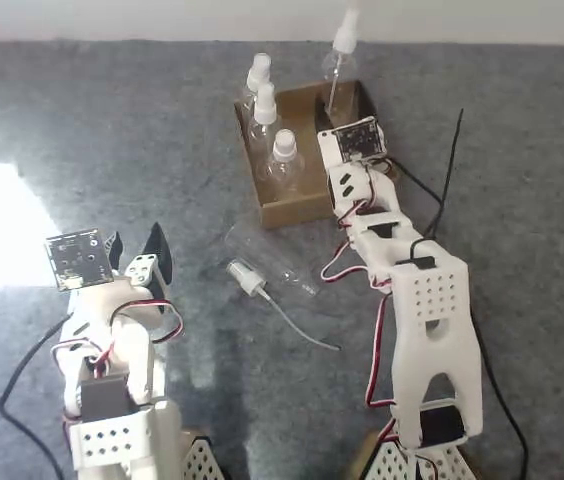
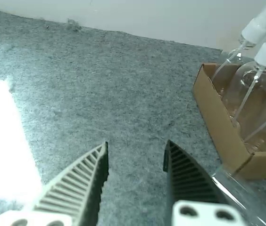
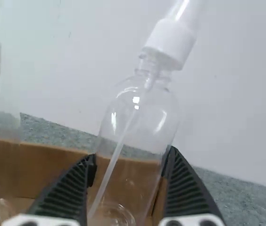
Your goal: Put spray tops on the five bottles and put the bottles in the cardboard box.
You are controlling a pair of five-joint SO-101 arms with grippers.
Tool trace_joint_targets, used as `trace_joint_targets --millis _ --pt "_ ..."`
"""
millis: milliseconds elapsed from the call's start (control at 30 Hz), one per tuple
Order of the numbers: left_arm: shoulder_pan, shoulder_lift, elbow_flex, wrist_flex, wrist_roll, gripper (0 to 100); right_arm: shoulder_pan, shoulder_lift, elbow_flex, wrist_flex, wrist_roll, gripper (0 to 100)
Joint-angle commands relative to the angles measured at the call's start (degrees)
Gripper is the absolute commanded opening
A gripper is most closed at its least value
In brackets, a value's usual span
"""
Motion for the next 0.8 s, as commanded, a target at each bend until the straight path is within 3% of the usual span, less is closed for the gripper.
trace_joint_targets --millis 0,333,533,767 --pt "0.2 -0.6 -0.8 0.3 -0.4 18 0.9 -11.3 4.0 -1.8 1.1 2.0" --pt "0.2 -0.6 -0.8 0.2 -0.4 18 2.9 -25.5 17.8 -1.8 0.9 1.9" --pt "0.1 -0.6 -0.8 0.2 -0.4 18 5.7 -34.2 25.1 -1.4 -6.0 2.0" --pt "0.0 -0.6 -0.8 0.2 -0.4 18 5.8 -48.0 40.0 -1.4 -5.9 2.0"
